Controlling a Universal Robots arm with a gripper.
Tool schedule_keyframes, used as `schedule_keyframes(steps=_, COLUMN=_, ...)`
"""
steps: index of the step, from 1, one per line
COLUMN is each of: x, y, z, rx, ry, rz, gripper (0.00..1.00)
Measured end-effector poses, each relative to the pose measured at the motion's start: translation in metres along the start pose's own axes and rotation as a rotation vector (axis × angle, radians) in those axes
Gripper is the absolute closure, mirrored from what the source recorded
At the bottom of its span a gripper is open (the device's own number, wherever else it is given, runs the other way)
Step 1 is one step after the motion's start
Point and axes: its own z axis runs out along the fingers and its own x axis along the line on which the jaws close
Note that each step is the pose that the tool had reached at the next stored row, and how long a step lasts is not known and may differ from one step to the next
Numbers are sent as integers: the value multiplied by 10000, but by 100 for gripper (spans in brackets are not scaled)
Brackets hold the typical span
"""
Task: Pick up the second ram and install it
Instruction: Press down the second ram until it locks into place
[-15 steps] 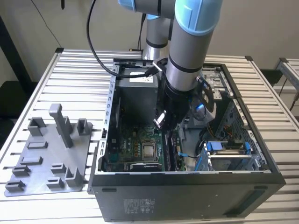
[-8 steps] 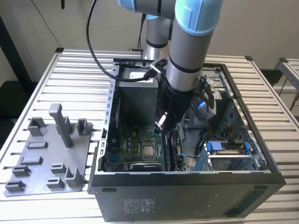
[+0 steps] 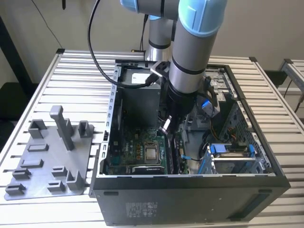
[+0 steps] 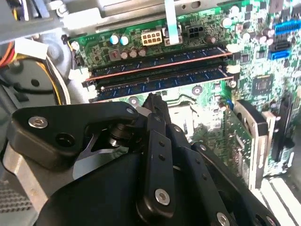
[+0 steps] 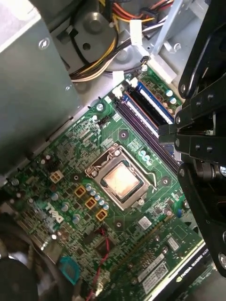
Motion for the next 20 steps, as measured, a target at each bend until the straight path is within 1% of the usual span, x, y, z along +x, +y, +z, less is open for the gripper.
schedule_keyframes(steps=4, x=0, y=0, z=2, rx=-24, ry=35, rz=-717, gripper=89)
schedule_keyframes(steps=8, x=0, y=0, z=4, rx=-30, ry=54, rz=-1453, gripper=89)
schedule_keyframes(steps=14, x=0, y=-1, z=7, rx=-2, ry=35, rz=-2498, gripper=89)
schedule_keyframes(steps=18, x=0, y=0, z=7, rx=-3, ry=26, rz=-3189, gripper=89)
schedule_keyframes(steps=20, x=0, y=0, z=7, rx=0, ry=8, rz=-3507, gripper=89)
